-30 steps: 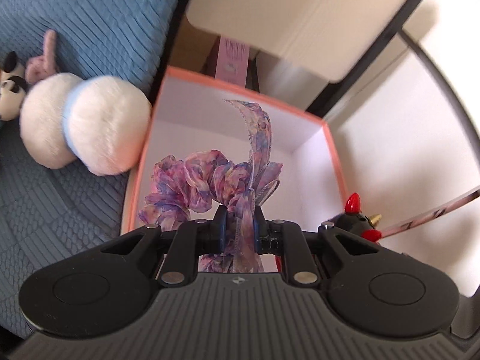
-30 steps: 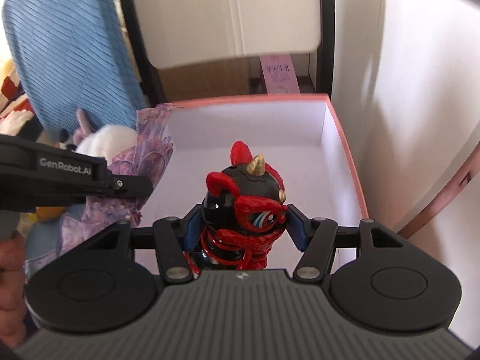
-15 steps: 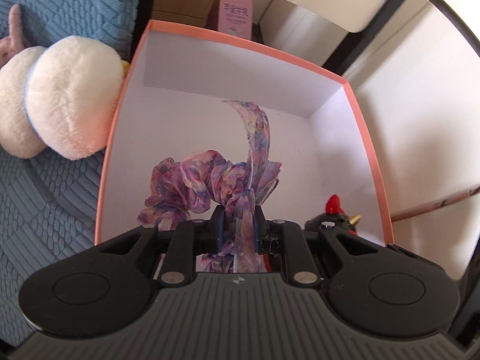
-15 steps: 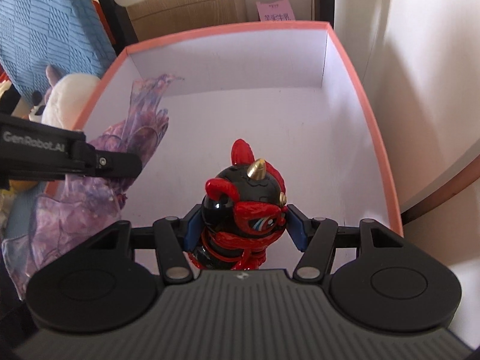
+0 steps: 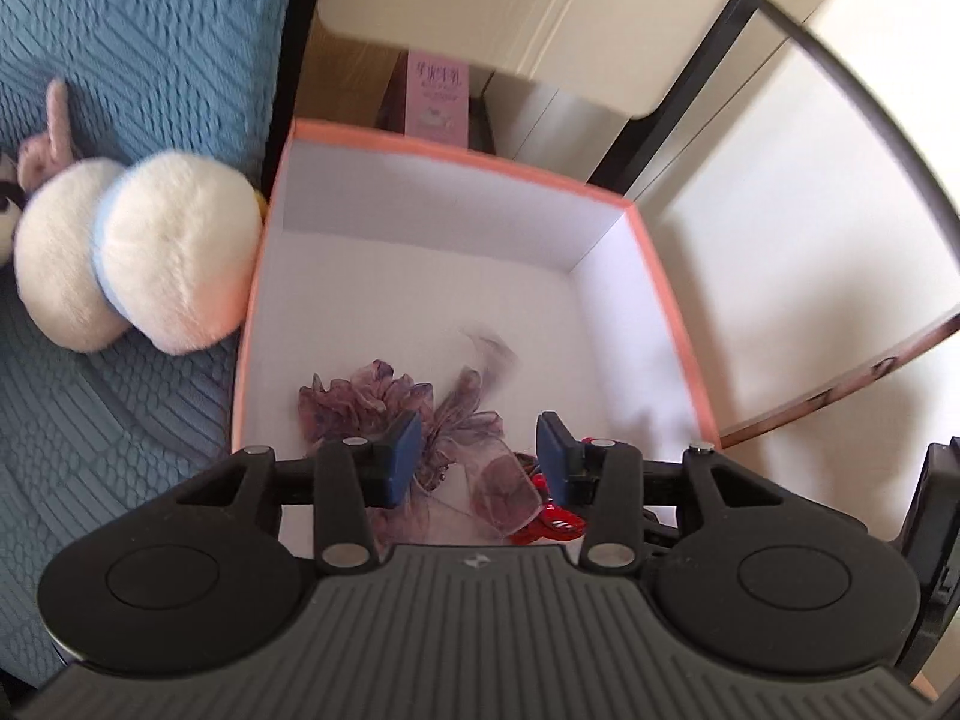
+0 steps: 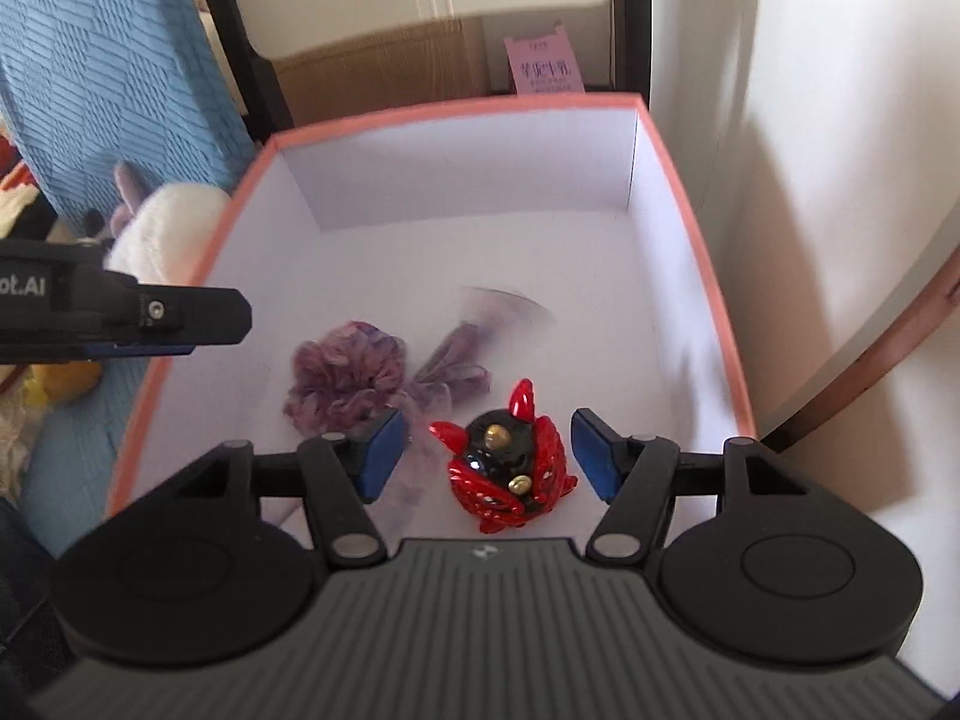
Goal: Organize objects
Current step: 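Open both tools to drop the figurine and scarf into the pink box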
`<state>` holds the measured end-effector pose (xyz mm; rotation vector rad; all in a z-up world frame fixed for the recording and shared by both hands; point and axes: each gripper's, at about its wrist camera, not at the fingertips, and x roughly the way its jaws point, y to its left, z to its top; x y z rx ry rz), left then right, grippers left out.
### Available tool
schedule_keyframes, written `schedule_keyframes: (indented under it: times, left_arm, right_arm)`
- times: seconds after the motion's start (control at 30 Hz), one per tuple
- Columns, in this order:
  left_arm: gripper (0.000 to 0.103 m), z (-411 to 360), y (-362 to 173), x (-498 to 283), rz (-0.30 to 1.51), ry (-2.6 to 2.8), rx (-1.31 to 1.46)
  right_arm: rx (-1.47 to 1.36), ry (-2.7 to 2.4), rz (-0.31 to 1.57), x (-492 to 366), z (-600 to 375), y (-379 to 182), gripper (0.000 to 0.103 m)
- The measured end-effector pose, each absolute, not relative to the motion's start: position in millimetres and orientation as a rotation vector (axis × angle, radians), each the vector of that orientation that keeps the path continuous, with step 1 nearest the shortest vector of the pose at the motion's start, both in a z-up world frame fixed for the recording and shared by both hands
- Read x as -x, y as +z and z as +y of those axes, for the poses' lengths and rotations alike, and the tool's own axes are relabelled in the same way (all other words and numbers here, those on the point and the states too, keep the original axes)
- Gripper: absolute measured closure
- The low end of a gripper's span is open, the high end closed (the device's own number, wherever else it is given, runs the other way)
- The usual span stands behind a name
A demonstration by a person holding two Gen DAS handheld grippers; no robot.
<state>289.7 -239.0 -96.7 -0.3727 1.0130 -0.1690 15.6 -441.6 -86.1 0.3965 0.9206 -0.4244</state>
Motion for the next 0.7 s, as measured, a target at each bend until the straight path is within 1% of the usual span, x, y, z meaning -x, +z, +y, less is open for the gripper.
schedule_keyframes:
  times: [0.3, 0.7]
  left_arm:
    - [0.054, -217.6, -40.2, -247.8, 0.9, -0.21, 0.387]
    - [0.054, -180.3, 10.6, -182.0, 0.783, -0.264, 0.39]
  right_arm:
    - [-0.364, -0.447, 0.824, 5.1, -403.2, -27.7, 0.039]
    - [-0.328, -0.476, 0.729, 30.9, -336.5, 32.5, 0.039]
